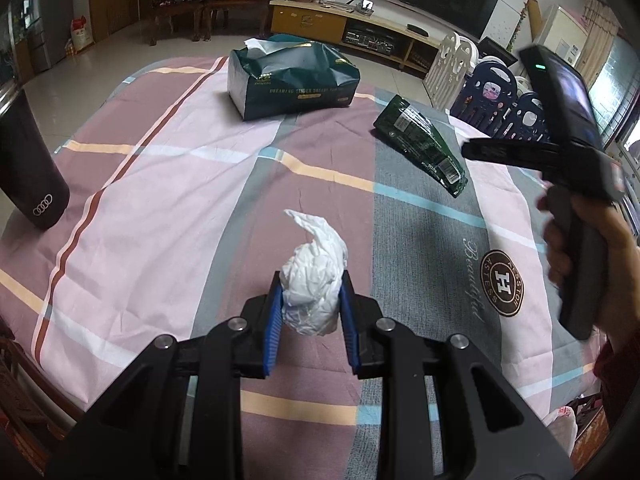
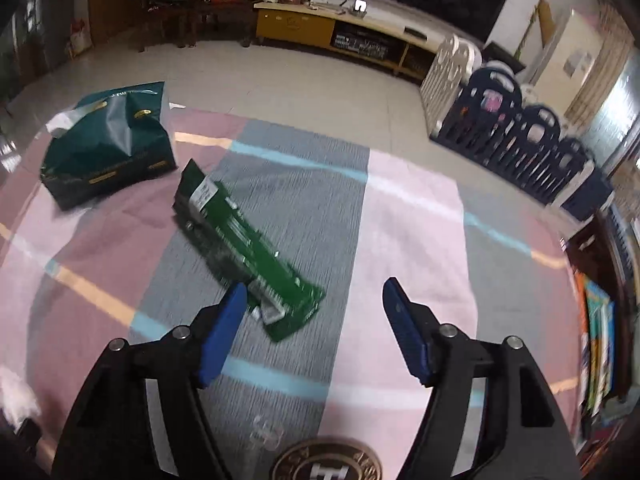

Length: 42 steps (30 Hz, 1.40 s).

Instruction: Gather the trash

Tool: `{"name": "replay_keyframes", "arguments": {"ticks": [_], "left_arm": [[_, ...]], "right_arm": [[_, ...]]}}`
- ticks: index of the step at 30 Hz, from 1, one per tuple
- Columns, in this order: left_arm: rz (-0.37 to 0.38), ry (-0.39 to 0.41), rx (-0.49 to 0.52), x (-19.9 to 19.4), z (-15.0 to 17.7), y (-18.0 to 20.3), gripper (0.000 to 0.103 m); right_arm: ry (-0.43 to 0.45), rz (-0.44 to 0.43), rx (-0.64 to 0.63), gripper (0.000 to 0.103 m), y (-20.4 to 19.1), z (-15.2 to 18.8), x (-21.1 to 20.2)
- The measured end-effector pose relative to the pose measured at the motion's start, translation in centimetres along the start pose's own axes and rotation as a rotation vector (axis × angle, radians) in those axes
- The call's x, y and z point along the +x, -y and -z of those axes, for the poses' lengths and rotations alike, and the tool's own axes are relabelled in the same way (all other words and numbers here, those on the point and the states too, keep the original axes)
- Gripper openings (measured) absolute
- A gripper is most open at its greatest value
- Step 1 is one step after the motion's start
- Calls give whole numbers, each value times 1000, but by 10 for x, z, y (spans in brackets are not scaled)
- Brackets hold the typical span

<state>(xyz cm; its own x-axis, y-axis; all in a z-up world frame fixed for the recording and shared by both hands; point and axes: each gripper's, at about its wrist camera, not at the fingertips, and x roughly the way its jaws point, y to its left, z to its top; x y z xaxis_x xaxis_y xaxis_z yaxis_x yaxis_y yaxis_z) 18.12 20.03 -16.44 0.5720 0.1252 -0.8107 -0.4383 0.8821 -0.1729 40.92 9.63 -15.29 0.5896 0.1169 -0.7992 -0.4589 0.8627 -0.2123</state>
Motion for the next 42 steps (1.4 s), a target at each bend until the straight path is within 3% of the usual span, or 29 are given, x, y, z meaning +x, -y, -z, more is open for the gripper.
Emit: {"name": "replay_keyframes", "arguments": {"ticks": [5, 6, 7, 12, 16, 18, 20, 23, 25, 28, 32, 34, 36, 40, 42], "left_arm": [[10, -17, -24, 4, -1, -6, 27], [13, -20, -28, 5, -1, -7, 27], [14, -22, -30, 5, -1, -7, 27], [10, -19, -27, 5, -1, -7, 27], [6, -12, -22, 4, -1, -6, 27], [6, -12, -22, 3, 0, -6, 27], [5, -11, -22, 3, 0, -6, 27], [3, -7, -15, 2, 0, -4, 27], [1, -2, -11, 0, 0, -3, 27], [-1, 0, -10, -1, 0, -3, 27], [0, -1, -11, -1, 1, -3, 27], [1, -2, -11, -1, 1, -3, 27], [2, -5, -12, 0, 1, -3, 27], [4, -5, -12, 0, 1, -3, 27], [3, -3, -13, -1, 2, -3, 27]], "right_arm": [[-60, -17, -45, 70, -18, -17, 47], [-72, -29, -53, 63, -21, -17, 52], [-78, -44, -53, 40, -23, -15, 53], [-113, -175, -26, 14, -21, -4, 35], [-204, -389, 102, 14, -2, 21, 3], [-320, -605, 222, 14, 5, 50, -10], [-437, -746, 318, 15, 11, 80, -16], [-525, -807, 434, 21, 26, 114, -16], [-454, -704, 449, 43, 46, 121, -24], [-345, -508, 446, 61, 70, 122, -36], [-263, -321, 455, 62, 93, 123, -48], [-200, -335, 412, 62, 96, 124, -55], [-153, -340, 302, 65, 74, 121, -73], [-113, -183, 4, 75, 6, 119, -76], [-130, -128, -38, 75, -7, 122, -59]]}}
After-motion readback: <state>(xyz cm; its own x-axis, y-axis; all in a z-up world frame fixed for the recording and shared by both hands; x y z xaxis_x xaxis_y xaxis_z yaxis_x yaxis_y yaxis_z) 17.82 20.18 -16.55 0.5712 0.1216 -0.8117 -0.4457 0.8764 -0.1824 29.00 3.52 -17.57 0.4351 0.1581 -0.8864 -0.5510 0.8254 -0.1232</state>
